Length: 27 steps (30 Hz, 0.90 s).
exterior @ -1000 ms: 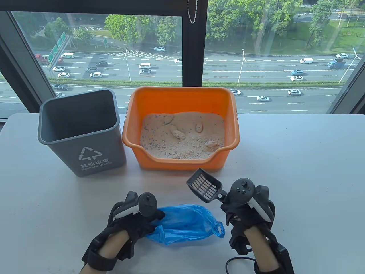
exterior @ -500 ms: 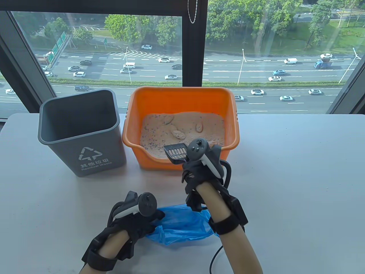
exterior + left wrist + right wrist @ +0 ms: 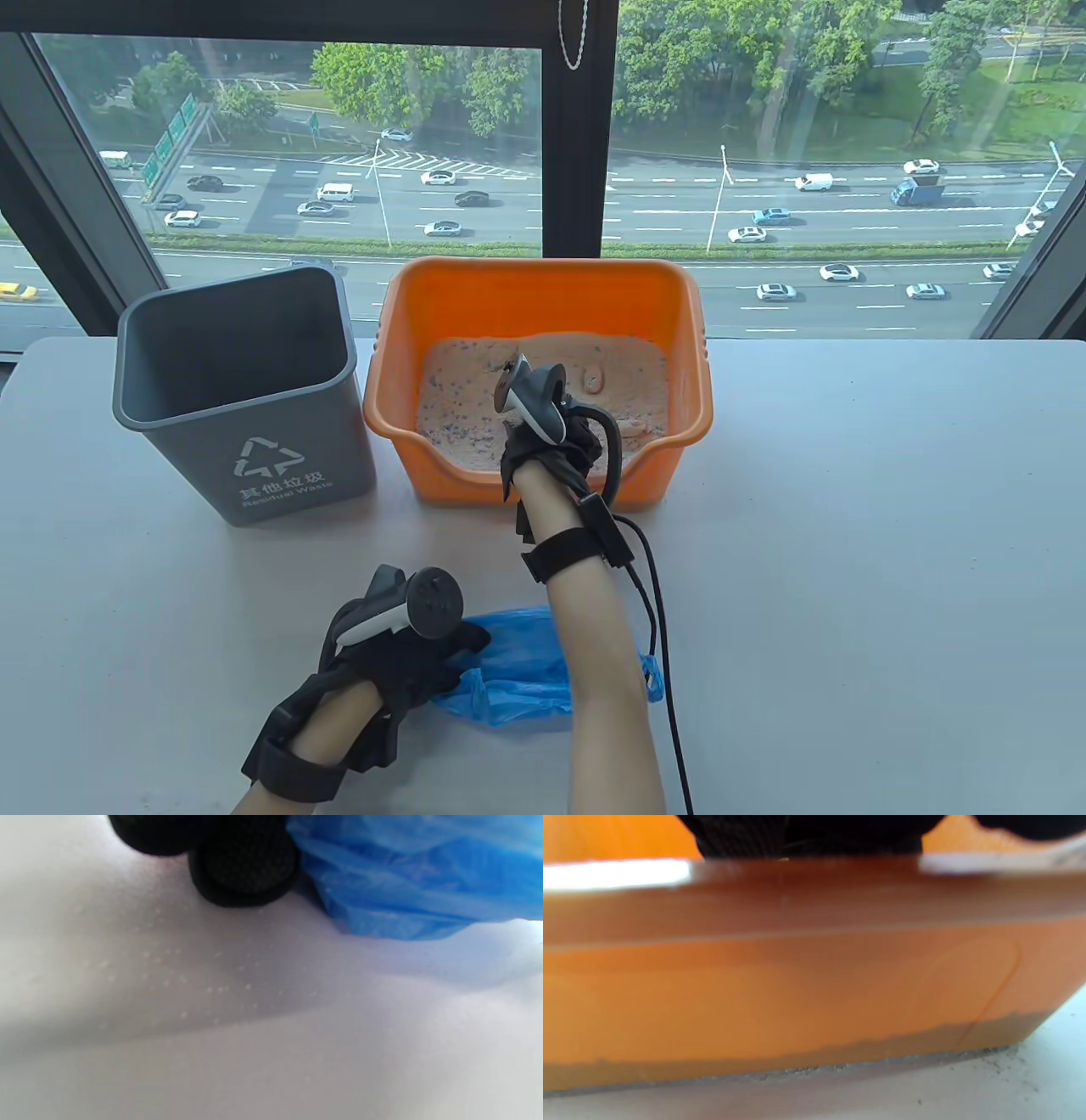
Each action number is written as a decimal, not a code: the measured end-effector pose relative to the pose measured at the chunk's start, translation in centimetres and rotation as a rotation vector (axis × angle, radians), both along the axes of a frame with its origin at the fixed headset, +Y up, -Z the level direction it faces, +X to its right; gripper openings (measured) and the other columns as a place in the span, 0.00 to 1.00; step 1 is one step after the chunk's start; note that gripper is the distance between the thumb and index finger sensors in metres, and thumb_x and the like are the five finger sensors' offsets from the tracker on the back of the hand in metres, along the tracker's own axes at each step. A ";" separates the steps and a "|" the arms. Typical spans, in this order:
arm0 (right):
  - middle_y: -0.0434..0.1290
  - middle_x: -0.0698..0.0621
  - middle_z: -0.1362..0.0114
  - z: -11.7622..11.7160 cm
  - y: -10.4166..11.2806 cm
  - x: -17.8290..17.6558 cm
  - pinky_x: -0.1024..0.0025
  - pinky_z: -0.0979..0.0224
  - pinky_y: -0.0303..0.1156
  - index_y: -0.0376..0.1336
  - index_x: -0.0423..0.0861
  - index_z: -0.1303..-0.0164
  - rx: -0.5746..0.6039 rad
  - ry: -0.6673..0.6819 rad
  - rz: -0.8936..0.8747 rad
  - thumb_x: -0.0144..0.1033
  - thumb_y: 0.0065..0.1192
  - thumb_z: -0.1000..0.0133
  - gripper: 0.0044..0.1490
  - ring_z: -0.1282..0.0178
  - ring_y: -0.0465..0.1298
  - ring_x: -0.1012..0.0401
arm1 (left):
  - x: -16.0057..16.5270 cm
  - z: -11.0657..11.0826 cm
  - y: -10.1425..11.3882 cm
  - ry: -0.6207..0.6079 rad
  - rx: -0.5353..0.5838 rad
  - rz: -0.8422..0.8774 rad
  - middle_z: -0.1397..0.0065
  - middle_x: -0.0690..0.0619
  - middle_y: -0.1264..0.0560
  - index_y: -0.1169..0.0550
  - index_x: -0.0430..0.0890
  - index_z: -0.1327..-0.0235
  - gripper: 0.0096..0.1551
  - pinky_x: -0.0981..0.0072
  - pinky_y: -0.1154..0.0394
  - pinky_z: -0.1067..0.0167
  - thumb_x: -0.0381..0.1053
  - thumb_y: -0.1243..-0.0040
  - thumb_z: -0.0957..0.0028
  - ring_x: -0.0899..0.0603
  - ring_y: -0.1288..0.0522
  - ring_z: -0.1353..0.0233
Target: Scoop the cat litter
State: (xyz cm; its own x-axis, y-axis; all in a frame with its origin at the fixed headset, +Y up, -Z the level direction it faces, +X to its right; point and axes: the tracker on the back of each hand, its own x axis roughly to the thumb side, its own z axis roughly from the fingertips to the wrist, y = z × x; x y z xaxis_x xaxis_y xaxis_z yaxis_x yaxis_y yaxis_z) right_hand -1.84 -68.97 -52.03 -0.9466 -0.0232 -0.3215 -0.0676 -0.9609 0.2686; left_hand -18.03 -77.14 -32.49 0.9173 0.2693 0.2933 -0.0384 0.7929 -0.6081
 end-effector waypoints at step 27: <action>0.67 0.34 0.43 6.1 2.7 4.0 0.71 0.68 0.73 0.60 0.34 0.38 0.316 0.047 -0.223 0.45 0.60 0.50 0.37 0.75 0.72 0.69 | 0.0 0.0 -0.1 0.010 -0.001 -0.007 0.47 0.59 0.26 0.39 0.73 0.33 0.34 0.69 0.22 0.58 0.55 0.35 0.47 0.52 0.19 0.57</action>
State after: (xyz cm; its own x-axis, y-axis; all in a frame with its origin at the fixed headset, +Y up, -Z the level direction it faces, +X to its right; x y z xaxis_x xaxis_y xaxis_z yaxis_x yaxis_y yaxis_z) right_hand 2.13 -66.23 -45.94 -0.9310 0.2782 -0.2364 -0.2791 -0.9598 -0.0304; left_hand -18.07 -77.20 -32.52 0.9219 0.2634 0.2843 -0.0389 0.7927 -0.6084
